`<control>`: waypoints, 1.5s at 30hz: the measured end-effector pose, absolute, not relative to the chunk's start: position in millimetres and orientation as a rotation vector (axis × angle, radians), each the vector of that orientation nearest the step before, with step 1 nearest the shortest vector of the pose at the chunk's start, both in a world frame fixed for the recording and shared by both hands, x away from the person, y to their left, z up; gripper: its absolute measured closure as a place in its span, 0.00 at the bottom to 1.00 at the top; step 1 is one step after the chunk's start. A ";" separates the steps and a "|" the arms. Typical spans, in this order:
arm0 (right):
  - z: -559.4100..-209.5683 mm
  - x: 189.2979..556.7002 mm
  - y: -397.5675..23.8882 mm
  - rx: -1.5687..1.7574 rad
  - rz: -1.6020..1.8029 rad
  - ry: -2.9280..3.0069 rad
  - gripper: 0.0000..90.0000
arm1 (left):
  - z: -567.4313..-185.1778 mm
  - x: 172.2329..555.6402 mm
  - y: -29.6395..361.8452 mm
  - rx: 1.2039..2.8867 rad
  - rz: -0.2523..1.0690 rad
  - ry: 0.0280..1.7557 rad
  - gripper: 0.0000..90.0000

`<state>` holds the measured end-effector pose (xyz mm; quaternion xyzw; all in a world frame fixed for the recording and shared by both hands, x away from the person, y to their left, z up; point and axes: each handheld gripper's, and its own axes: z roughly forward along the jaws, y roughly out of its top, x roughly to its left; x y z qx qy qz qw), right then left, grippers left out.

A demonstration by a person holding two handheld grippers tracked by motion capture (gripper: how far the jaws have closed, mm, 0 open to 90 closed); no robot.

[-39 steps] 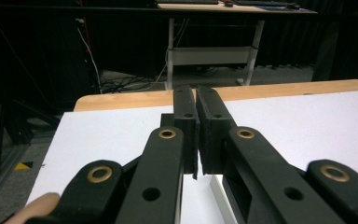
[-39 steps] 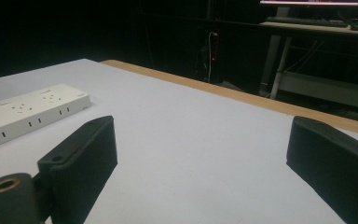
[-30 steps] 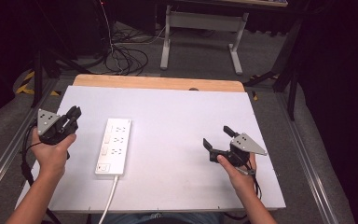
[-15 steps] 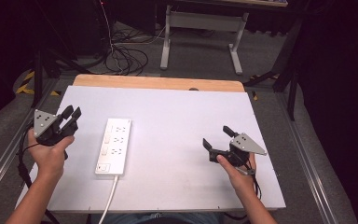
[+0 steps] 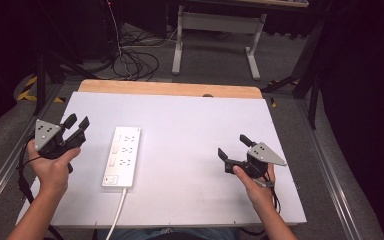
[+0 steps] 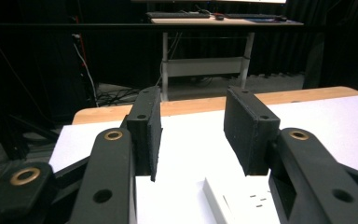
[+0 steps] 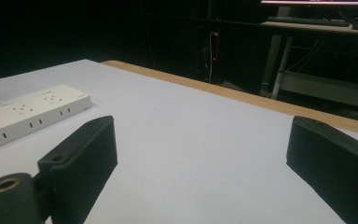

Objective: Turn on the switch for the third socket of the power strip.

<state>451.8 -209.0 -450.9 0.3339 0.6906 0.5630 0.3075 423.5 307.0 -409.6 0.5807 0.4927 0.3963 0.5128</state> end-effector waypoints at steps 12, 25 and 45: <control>-451.5 452.3 -208.9 0.886 1.485 1.827 0.10 | -404.6 404.5 298.1 1.356 0.931 1.143 0.58; -451.5 452.1 -209.2 0.885 1.483 1.828 0.10 | -404.9 393.4 302.8 1.318 0.942 1.175 0.46; -451.5 452.9 -208.8 0.887 1.483 1.825 0.10 | -407.0 389.5 310.0 1.319 0.981 1.235 0.31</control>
